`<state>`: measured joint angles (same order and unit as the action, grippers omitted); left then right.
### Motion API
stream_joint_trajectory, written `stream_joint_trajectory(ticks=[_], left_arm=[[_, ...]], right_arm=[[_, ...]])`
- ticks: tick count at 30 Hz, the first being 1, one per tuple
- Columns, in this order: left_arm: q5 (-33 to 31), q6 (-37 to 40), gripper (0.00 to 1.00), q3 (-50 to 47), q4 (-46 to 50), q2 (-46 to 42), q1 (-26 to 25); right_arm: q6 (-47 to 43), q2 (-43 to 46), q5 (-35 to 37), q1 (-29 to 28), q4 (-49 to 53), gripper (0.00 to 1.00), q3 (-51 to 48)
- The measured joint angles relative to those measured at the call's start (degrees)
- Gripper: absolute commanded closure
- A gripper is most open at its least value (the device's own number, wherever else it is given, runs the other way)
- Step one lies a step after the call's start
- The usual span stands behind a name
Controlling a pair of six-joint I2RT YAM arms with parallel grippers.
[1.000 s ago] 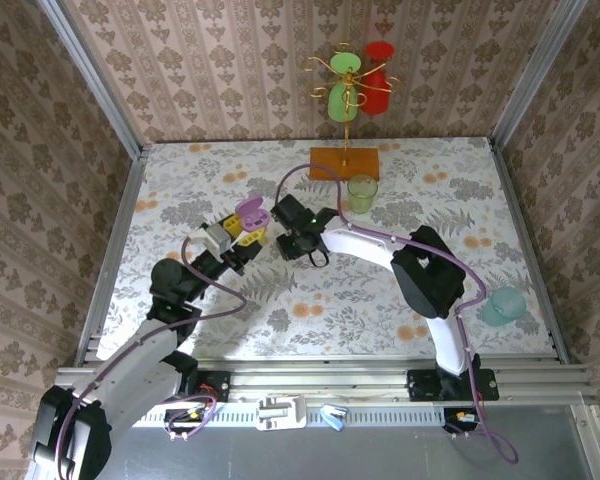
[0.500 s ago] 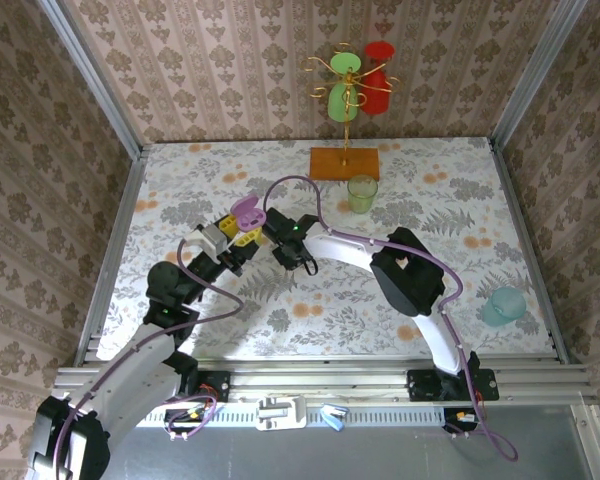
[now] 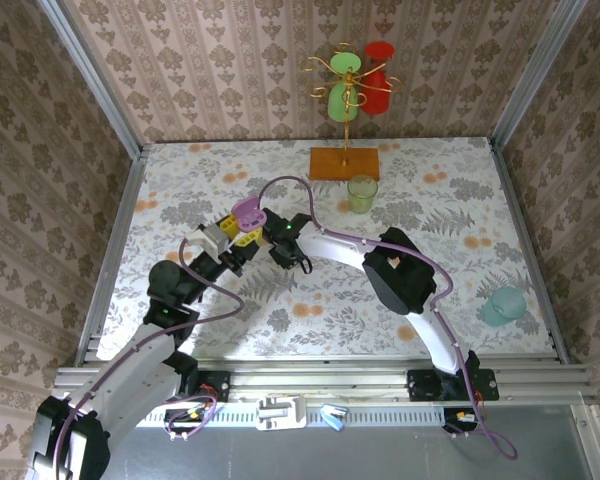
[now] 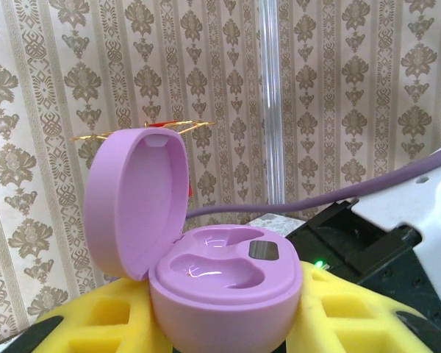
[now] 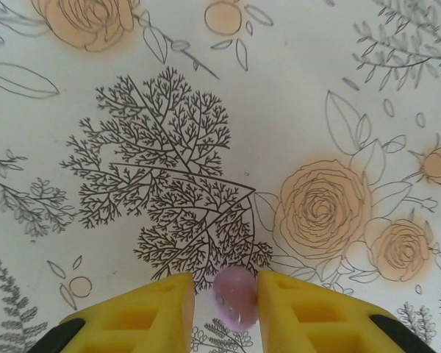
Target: Insert wireless bluetooth earbuds into charging case
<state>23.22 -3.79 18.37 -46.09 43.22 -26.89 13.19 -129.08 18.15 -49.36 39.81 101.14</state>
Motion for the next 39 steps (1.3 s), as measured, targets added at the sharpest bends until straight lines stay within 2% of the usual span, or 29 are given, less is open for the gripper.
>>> stream_joint_trajectory(ticks=[13, 20, 30, 35, 39], left_arm=[[0.00, 0.46, 0.85, 0.00, 0.35, 0.00, 0.00], [-0.15, 0.46, 0.85, 0.00, 0.35, 0.00, 0.00], [-0.59, 0.46, 0.85, 0.00, 0.50, 0.61, 0.00], [-0.59, 0.46, 0.85, 0.00, 0.48, 1.68, 0.00], [-0.59, 0.48, 0.85, 0.00, 0.48, 1.90, 0.00]], right_arm=[[-1.05, -0.96, 1.86, -0.04, 1.01, 0.74, 0.33], [-1.05, -1.05, 2.54, -0.04, 1.16, 0.81, 0.42], [2.38, 0.35, 2.29, 1.09, 1.31, 0.81, -0.44], [8.24, 6.54, -1.62, 4.26, 0.94, 0.81, -5.68], [13.44, 12.59, -8.15, 8.13, -1.31, 0.81, -11.50]])
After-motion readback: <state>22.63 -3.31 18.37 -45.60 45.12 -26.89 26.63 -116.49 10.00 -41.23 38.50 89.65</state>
